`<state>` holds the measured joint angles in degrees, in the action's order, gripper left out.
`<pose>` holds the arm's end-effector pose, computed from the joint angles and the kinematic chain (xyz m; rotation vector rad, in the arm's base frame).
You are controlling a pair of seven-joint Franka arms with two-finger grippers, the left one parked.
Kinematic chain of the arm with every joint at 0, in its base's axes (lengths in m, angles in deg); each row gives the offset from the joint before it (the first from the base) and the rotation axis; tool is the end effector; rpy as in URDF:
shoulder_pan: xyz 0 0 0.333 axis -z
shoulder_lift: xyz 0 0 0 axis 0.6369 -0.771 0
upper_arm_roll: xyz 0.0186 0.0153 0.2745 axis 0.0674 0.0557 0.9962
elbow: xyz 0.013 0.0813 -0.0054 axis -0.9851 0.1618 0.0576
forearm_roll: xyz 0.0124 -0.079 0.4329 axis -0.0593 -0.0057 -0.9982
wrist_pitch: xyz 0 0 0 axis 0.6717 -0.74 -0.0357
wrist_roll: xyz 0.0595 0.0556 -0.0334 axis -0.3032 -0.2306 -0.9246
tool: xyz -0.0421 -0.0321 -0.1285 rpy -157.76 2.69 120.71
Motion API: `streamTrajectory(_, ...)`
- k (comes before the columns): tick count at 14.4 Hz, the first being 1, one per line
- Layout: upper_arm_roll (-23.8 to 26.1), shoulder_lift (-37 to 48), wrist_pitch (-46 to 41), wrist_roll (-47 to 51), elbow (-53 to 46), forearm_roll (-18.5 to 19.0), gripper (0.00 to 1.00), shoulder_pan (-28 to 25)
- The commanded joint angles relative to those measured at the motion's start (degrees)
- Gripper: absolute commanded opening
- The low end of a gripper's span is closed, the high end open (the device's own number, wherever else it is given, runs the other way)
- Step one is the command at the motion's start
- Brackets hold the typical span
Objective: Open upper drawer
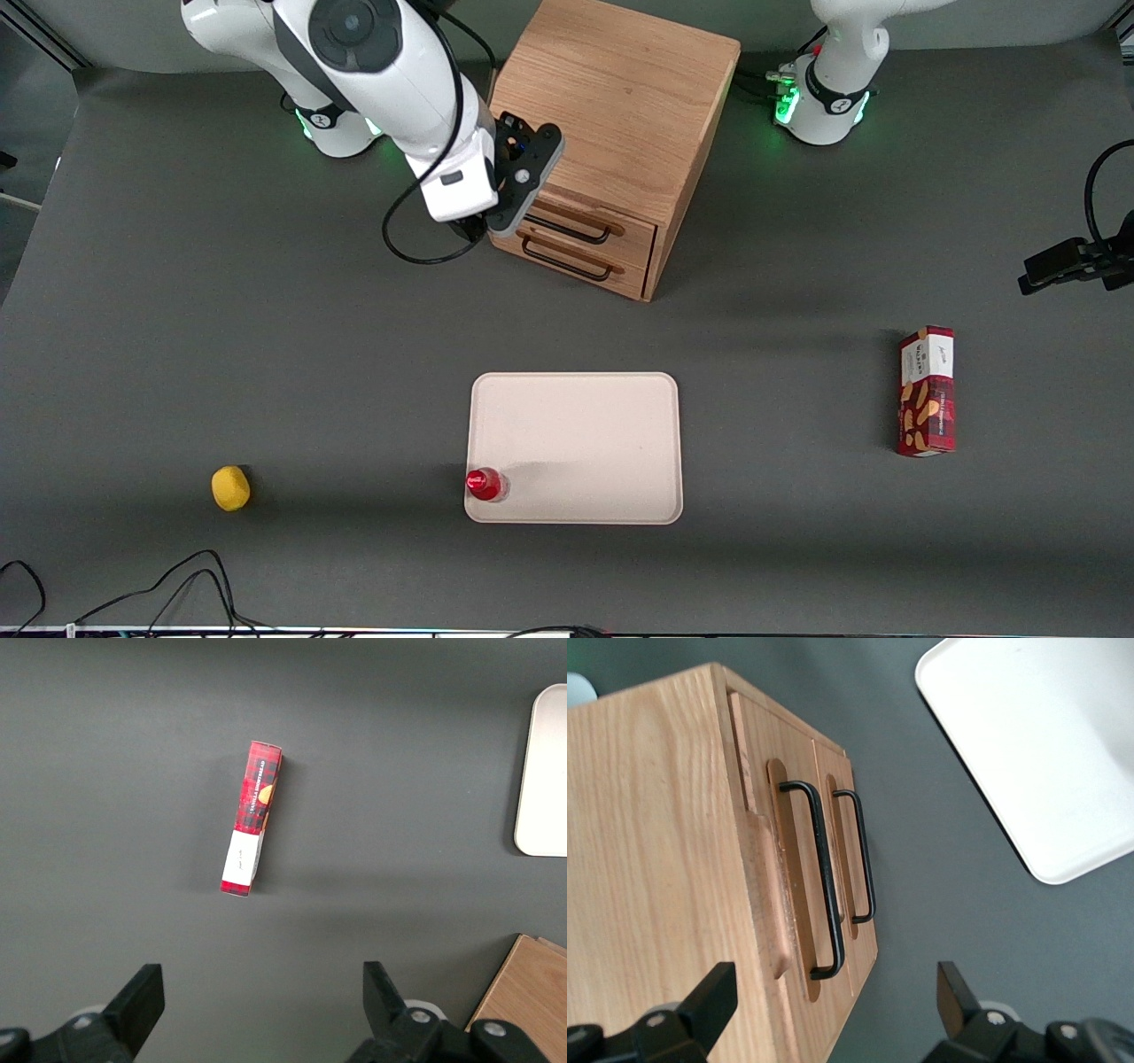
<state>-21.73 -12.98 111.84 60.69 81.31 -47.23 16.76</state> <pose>0.5045 0.4532 0.4729 -2.5370 -1.4014 0.1587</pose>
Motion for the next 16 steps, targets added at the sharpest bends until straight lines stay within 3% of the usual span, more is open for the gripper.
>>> streamTrajectory(1,0.89,-3.00,-0.17,-3.88,-1.24,-1.38,1.00,0.12)
streamTrajectory(16,1.16,-8.37,4.67,-8.64,1.31,2.21,1.00,-1.46)
